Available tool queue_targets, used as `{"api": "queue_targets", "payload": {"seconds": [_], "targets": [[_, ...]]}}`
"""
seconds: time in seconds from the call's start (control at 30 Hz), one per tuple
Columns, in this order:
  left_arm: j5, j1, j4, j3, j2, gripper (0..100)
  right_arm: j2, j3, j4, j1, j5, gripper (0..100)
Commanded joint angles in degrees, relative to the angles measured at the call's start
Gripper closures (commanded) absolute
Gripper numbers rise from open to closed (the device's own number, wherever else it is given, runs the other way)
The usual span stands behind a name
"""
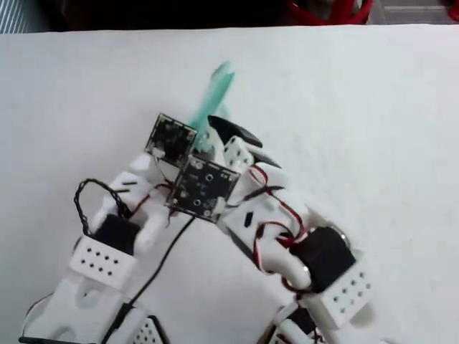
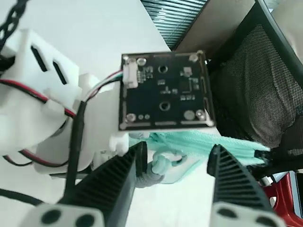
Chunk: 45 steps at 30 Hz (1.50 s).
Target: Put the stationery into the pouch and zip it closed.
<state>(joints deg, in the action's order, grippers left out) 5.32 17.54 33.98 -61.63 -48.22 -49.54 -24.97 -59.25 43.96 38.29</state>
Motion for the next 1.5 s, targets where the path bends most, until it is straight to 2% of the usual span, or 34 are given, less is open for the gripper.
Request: {"api": "queue_targets", "payload": {"seconds": [0.0, 0.17, 0.27, 0.43, 0.53, 0.77, 0.97, 1.47], "targets": [[0.09, 2.33, 1.41, -5.63, 1.89, 98, 6.37, 5.54, 0.48, -0.84, 1.85, 78.7], [0.09, 1.98, 1.23, -5.63, 1.89, 98, 10.33, 12.22, -3.82, -1.45, 2.2, 79.3], [0.09, 1.98, 1.23, -5.63, 1.89, 98, 10.42, 13.19, -5.76, -1.54, 2.46, 84.9], [0.09, 1.98, 1.23, -5.63, 1.89, 98, 10.42, 10.2, -8.92, -1.36, 9.41, 92.6], [0.09, 1.98, 1.23, -5.63, 1.89, 98, 10.15, 9.67, -9.45, -1.36, 10.64, 97.8], [0.09, 1.98, -0.44, -5.8, 1.89, 98, 5.41, 9.67, -13.41, -1.36, 10.81, 98.0], [0.09, 1.98, -0.79, -5.8, 1.89, 98, 5.41, 6.68, -14.55, 2.95, 9.85, 97.9], [0.18, 1.98, -0.79, -5.89, 1.89, 98, 5.05, 6.15, -14.73, 15.96, -2.11, 97.9]]}}
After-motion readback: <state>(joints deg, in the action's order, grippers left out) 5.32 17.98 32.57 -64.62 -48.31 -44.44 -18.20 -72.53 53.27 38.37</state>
